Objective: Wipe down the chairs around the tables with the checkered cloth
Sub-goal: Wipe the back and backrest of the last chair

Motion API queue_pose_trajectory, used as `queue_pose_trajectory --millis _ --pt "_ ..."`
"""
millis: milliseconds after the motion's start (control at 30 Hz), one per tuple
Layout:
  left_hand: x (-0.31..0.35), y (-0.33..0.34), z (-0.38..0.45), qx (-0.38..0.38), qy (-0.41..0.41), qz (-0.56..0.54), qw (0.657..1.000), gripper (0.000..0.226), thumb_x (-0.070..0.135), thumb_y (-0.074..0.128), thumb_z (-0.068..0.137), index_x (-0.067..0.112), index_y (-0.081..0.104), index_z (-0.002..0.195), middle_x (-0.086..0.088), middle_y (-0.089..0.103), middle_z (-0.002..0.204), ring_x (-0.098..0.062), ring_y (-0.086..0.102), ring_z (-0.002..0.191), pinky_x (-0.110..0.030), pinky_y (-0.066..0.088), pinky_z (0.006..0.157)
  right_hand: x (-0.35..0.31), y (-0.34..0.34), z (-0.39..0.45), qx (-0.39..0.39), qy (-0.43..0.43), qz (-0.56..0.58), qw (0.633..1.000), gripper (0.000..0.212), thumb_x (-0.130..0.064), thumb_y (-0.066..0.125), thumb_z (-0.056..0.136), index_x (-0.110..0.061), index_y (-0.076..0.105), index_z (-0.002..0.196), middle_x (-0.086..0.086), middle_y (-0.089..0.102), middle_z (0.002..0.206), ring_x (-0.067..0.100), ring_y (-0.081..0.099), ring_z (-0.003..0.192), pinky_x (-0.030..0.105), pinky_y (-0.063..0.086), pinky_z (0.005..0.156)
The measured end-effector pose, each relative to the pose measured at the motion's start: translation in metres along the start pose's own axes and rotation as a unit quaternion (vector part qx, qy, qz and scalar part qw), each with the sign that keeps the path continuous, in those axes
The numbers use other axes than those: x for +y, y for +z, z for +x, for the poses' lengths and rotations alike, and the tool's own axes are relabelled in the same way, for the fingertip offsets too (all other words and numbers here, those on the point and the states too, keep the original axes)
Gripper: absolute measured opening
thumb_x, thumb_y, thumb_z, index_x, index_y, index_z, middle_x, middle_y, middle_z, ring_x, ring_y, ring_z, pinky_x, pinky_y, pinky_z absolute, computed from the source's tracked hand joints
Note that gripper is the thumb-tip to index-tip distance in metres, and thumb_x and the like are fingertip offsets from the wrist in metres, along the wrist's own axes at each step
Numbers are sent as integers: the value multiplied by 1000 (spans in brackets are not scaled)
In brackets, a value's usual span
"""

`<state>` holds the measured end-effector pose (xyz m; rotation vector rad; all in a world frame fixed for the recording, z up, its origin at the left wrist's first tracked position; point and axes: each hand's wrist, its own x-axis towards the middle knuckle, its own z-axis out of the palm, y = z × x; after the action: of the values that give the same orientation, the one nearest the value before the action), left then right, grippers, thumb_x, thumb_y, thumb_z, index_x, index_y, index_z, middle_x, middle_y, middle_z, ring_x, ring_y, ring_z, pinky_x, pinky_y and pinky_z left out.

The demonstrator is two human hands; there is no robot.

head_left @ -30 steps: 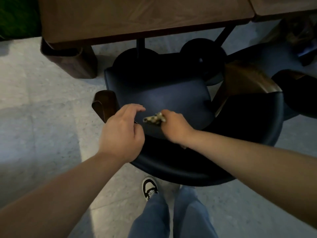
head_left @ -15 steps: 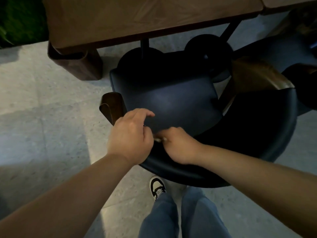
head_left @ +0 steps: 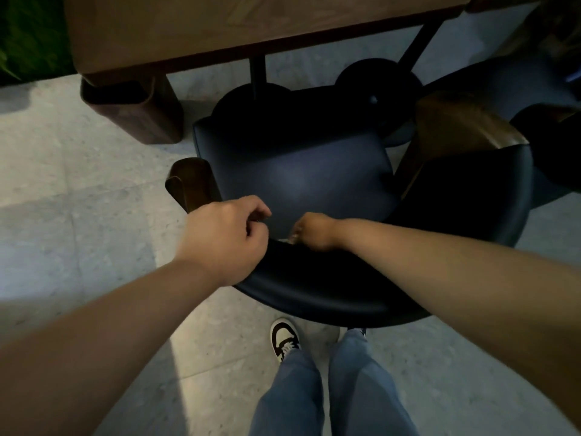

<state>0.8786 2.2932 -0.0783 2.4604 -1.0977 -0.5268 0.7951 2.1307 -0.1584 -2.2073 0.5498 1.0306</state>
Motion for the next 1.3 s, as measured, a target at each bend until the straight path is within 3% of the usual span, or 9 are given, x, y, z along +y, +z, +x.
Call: queue_pose_trajectory --millis 167,333,533,600,667,833,1000,1167,1300 --pt "1 0 5 -34 -5 24 999 25 36 45 84 38 64 100 18 61 74 -6 57 66 -23 40 57 -11 -3 -35 85 -78 36 993 46 -2 41 90 -20 63 126 7 62 128 24 57 116 19 40 90" --pt "6 -2 13 -145 47 129 980 39 50 31 84 46 65 102 25 42 60 -2 46 62 -20 30 51 2 -8 -64 42 -160 -52 985 55 0 43 84 -25 60 129 9 62 127 28 56 117 33 46 96" --pt "4 -3 15 -150 47 143 977 42 53 29 84 50 62 109 28 40 59 4 43 60 -16 28 52 83 -69 -77 -47 -47 -307 949 37 -4 48 83 -16 70 111 11 69 110 29 64 100 27 49 77" --pt "4 -3 15 -149 41 140 978 42 53 31 83 49 62 111 30 40 64 0 44 63 -16 29 54 99 -99 -71 -40 -6 -408 912 24 -13 52 87 -11 70 102 13 70 104 31 65 96 27 42 67" --pt "3 -2 15 -149 35 139 978 39 52 33 85 48 62 111 30 41 65 -1 44 64 -17 30 55 114 -131 -64 -2 31 -452 891 25 -18 52 89 -11 68 108 13 68 109 32 65 100 29 46 72" --pt "4 -3 14 -145 21 129 981 33 49 38 86 47 64 108 27 45 59 6 45 60 -16 31 53 137 -141 -55 -17 87 -440 893 28 -18 44 96 -8 60 117 13 60 124 31 57 112 33 43 91" --pt "3 -3 14 -142 22 122 982 31 48 39 87 47 64 106 26 48 60 6 47 60 -16 31 54 117 -107 -57 -9 24 -419 907 28 -17 43 98 -11 62 117 10 62 122 29 60 108 25 33 69" --pt "0 -3 14 -128 25 114 985 33 49 38 85 46 65 104 27 47 59 7 46 61 -12 29 55 94 -64 -43 -21 -6 -323 946 30 -22 41 98 -8 62 115 15 60 123 32 58 109 29 40 76" --pt "-2 0 14 -123 29 103 987 33 49 38 84 46 65 103 28 51 66 6 47 63 -12 31 57 103 -88 -43 -48 17 -294 954 65 -61 28 96 -16 73 86 8 68 96 30 60 90 31 41 76"
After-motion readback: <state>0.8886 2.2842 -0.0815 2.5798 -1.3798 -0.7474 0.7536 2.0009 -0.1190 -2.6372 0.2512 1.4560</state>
